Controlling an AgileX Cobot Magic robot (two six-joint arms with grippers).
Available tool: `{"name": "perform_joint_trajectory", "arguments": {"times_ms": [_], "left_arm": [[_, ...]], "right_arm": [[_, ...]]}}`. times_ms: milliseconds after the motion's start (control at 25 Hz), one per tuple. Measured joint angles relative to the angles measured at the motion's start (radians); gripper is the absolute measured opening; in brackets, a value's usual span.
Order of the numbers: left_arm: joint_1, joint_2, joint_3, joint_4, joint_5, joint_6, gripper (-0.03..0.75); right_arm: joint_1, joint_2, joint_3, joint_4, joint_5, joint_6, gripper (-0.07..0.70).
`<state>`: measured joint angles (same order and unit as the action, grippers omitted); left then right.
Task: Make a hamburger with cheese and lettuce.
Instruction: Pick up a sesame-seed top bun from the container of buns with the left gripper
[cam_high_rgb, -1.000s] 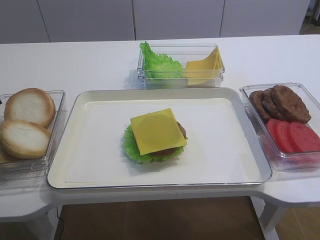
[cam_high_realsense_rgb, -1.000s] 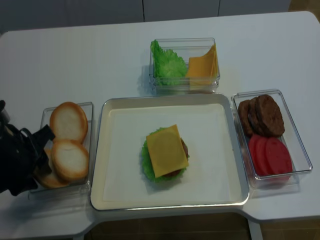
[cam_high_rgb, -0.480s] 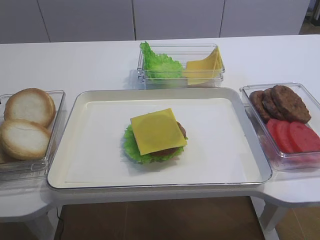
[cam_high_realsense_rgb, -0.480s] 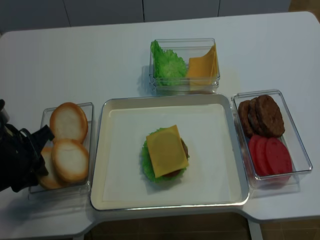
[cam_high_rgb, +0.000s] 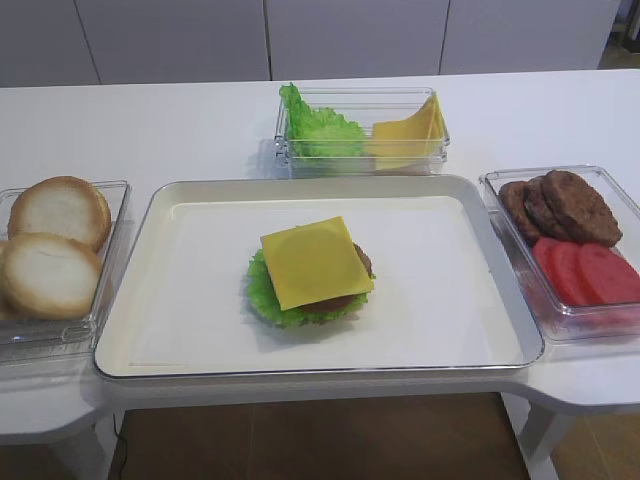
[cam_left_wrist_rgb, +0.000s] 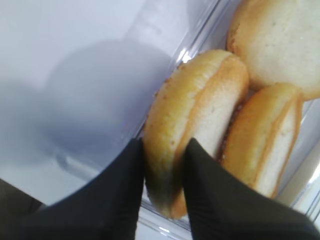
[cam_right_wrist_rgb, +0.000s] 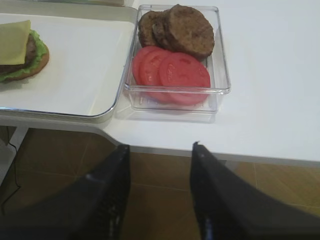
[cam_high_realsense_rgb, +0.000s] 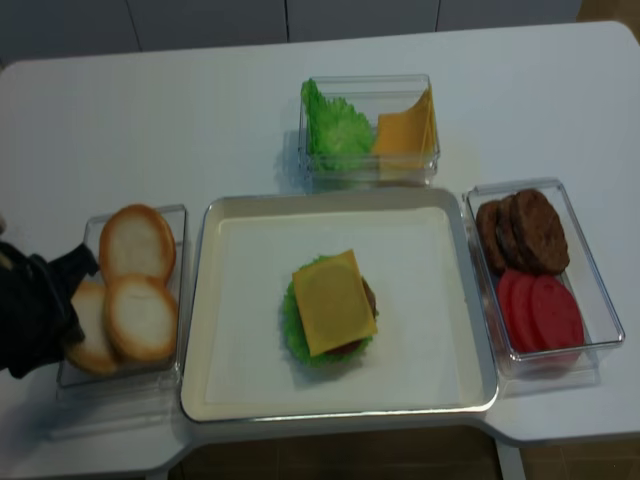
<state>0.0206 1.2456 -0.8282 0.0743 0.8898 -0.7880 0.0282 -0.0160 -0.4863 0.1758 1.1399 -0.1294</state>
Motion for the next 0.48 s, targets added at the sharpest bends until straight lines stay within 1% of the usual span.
{"name": "perform_joint_trajectory", "arguments": {"times_ms": [280, 480], "left_arm": [[0.0, -0.067, -0.002, 0.048, -0.002, 0.008, 0.171], [0.0, -0.106, -0.04, 0.064, -0.001, 0.086, 0.17]], "right_arm": [[0.0, 0.0, 0.0, 0.0, 0.0, 0.0, 0.319], [0.0, 0.0, 0.0, 0.0, 0.0, 0.0, 0.319]]}}
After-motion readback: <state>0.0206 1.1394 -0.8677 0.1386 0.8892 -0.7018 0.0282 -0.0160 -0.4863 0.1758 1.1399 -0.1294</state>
